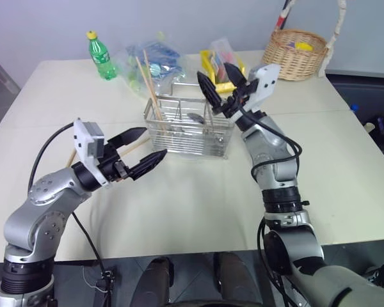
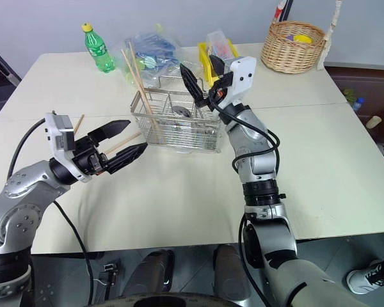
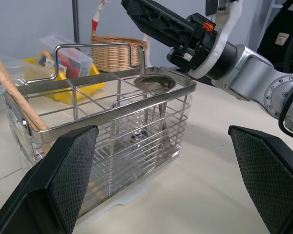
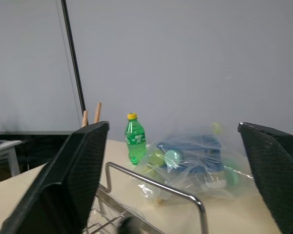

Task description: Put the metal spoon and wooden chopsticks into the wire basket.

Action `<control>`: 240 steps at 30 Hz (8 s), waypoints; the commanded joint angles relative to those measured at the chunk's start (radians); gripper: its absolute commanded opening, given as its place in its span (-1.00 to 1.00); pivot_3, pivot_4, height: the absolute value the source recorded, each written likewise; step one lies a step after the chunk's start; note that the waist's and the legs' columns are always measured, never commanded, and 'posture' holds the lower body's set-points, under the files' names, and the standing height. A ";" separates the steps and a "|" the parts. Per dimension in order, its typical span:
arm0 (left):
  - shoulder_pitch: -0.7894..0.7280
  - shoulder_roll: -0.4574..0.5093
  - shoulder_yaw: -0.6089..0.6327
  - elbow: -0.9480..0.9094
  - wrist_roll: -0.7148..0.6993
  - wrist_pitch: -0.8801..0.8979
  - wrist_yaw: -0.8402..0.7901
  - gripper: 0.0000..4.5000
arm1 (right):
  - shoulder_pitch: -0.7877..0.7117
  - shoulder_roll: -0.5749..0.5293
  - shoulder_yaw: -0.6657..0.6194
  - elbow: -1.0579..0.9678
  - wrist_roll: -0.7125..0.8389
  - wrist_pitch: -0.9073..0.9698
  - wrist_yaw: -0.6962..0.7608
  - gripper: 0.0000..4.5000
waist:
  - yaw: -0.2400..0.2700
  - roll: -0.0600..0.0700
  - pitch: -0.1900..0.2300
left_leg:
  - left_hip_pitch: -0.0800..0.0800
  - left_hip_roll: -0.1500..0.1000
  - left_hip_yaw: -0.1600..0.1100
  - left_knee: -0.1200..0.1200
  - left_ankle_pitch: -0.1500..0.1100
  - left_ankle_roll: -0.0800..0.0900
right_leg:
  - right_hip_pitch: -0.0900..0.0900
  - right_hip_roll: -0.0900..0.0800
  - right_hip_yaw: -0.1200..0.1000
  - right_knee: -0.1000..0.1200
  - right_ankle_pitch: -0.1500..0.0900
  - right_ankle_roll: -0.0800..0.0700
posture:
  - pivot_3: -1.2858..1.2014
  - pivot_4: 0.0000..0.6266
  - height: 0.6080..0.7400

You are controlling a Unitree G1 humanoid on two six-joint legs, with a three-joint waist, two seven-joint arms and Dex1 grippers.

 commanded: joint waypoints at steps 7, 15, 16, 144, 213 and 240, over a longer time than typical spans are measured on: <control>0.007 -0.010 0.076 -0.004 0.027 -0.044 0.066 1.00 | 0.009 -0.125 -0.023 -0.245 0.055 0.136 0.027 0.96 | 0.001 0.000 0.000 | 0.000 0.000 0.000 0.000 0.000 0.000 | 0.000 0.000 0.000 0.000 0.000 0.000 | 0.03 -0.52 1.00; 0.076 -0.016 0.139 0.073 0.110 -0.113 0.093 1.00 | 0.131 -0.379 -0.088 -0.595 0.272 0.467 0.133 0.96 | 0.007 0.000 0.000 | 0.000 0.000 0.000 0.000 0.000 0.000 | 0.000 0.000 0.000 -0.002 -0.001 -0.001 | 0.03 -0.52 1.00; 0.083 -0.021 0.137 0.090 0.133 -0.131 0.100 1.00 | 0.163 -0.421 -0.100 -0.641 0.316 0.511 0.155 0.96 | 0.010 0.000 0.000 | -0.001 0.000 0.000 -0.001 0.000 0.000 | 0.001 0.000 0.000 -0.003 -0.001 -0.001 | 0.03 -0.52 1.00; -0.524 0.191 -0.207 1.240 0.727 -0.356 -0.425 -0.98 | 0.816 -0.483 -0.001 -0.829 0.125 0.154 0.280 1.00 | 0.021 -0.005 -0.002 | 0.003 0.000 0.000 0.003 -0.001 0.002 | 0.004 0.000 -0.001 0.002 0.000 0.001 | 0.03 -0.52 1.00; -0.727 -0.406 0.054 0.804 0.153 -0.305 -0.111 0.98 | 0.773 -0.411 -0.095 -0.953 0.302 0.330 0.000 1.00 | 0.031 -0.012 0.000 | 0.000 0.000 -0.001 0.004 -0.001 0.002 | 0.004 0.000 -0.001 0.001 0.000 0.001 | 0.03 -0.52 1.00; -0.436 0.196 0.167 0.767 0.510 -0.060 0.353 0.98 | 0.664 -0.593 -0.083 -0.860 0.334 0.299 0.364 1.00 | 0.031 -0.013 0.000 | 0.001 0.000 -0.002 0.003 -0.001 0.002 | 0.003 0.001 -0.001 0.000 0.000 0.001 | 0.03 -0.52 1.00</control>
